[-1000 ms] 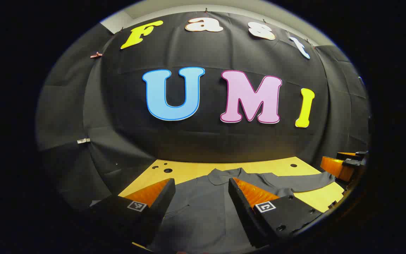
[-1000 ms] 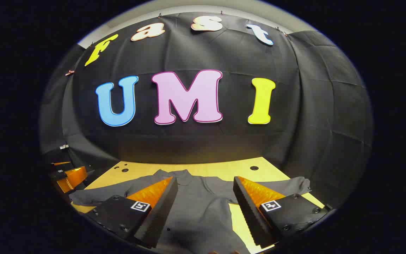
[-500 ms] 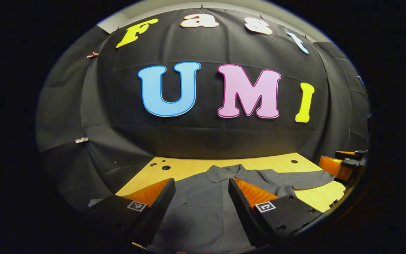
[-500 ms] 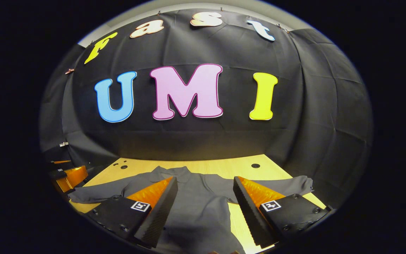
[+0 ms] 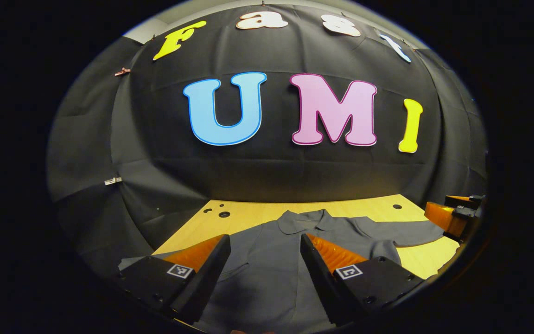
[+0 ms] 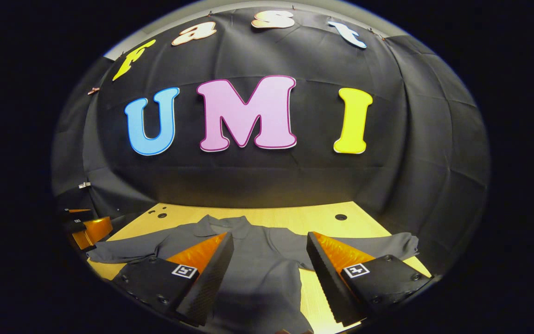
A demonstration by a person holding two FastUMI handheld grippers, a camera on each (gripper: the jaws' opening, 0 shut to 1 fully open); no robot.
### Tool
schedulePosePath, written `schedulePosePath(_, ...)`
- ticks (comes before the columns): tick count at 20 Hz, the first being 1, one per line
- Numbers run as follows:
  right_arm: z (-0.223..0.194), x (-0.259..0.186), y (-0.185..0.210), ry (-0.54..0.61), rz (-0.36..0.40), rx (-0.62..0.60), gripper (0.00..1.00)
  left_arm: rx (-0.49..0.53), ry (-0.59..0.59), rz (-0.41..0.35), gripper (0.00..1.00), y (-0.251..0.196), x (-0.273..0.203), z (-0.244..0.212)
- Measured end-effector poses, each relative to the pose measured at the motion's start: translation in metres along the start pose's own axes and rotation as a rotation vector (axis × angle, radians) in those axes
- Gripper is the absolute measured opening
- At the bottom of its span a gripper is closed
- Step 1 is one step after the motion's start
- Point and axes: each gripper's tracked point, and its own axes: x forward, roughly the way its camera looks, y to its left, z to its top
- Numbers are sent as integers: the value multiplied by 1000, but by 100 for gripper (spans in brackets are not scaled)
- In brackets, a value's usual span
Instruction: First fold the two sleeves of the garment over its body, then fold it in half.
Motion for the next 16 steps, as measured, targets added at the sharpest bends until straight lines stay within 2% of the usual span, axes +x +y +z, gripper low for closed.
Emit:
schedulePosePath(5,-10,10,-19,32,-15,-10,98,-34,-3,22,96,-9,2,2)
schedulePosePath(11,-19,22,-67,62,-126,-2,98,-16,30,34,96,-16,11,-8)
schedulePosePath(16,-19,34,-127,52,-261,-16,98,-42,77,34,96,-15,16,-22)
